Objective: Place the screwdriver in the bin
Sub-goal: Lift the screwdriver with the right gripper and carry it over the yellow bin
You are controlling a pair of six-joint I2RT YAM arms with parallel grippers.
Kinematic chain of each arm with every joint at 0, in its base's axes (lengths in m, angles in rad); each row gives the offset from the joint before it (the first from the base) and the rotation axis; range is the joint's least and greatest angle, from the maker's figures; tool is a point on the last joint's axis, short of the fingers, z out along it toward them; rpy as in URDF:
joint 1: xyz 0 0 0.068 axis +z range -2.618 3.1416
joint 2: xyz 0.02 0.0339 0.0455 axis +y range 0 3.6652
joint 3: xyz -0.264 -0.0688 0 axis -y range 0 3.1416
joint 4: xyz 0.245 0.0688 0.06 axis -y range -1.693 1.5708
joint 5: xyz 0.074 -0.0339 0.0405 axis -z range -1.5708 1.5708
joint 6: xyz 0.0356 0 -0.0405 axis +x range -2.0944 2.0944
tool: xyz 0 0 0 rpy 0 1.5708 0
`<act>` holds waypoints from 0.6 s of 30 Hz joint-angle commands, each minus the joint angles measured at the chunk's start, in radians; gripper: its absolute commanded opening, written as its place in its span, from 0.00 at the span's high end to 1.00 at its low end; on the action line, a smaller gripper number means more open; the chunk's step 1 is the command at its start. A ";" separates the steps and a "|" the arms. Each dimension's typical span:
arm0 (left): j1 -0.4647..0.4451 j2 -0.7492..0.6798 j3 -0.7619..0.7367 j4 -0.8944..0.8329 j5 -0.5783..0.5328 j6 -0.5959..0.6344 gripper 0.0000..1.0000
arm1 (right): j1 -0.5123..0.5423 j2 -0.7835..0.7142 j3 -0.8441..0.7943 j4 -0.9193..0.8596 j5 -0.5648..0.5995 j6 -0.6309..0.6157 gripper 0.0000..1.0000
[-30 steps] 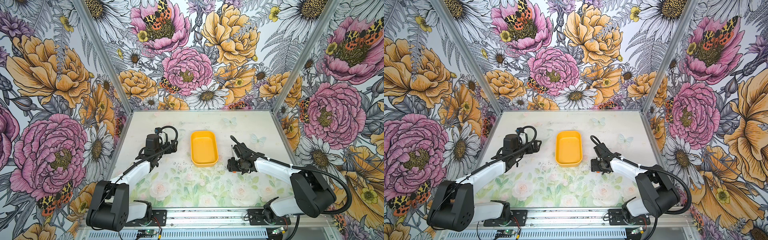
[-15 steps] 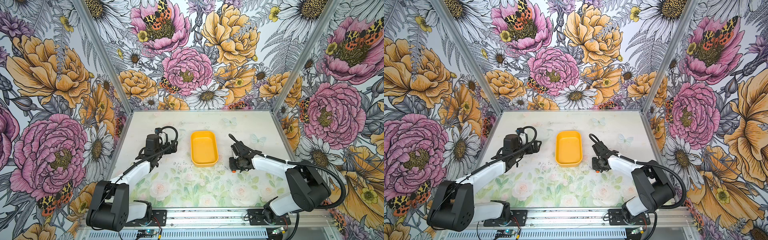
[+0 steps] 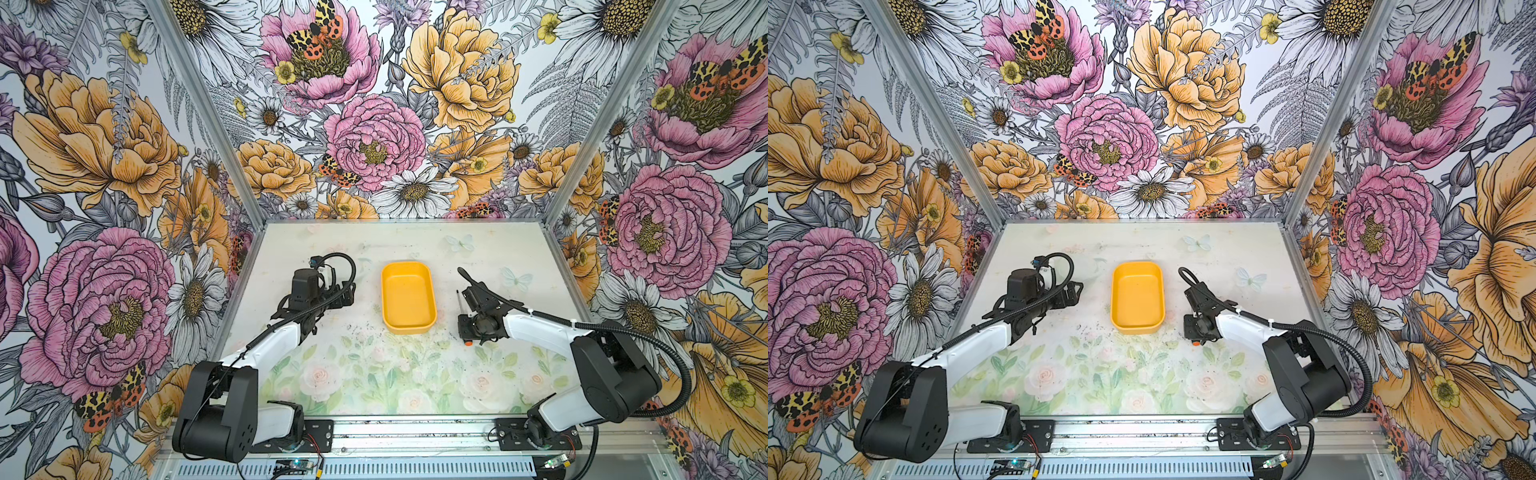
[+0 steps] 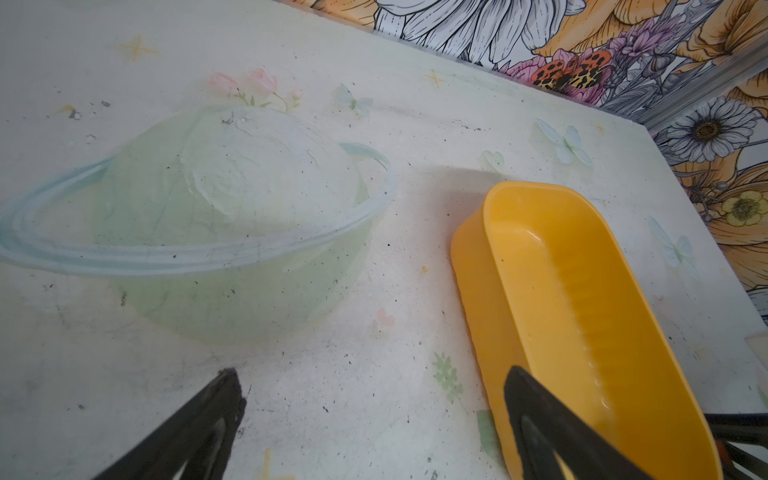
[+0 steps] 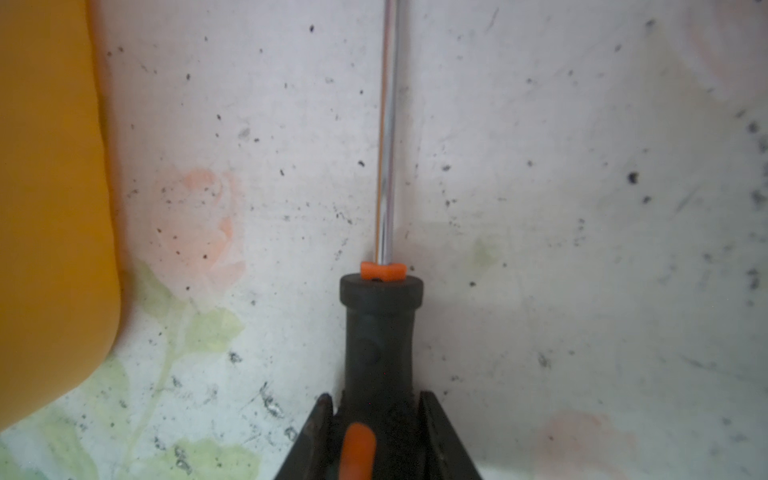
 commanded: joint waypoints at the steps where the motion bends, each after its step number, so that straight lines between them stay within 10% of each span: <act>1: -0.007 -0.009 0.016 -0.001 0.007 0.011 0.01 | -0.029 -0.075 0.038 -0.014 -0.067 0.001 0.96; 11: -0.008 -0.016 0.009 0.017 0.017 0.005 0.01 | -0.061 -0.137 0.338 -0.012 -0.132 0.052 0.98; 18: -0.008 -0.032 -0.003 0.019 0.021 0.000 0.01 | 0.162 -0.016 0.597 0.006 0.278 0.044 0.95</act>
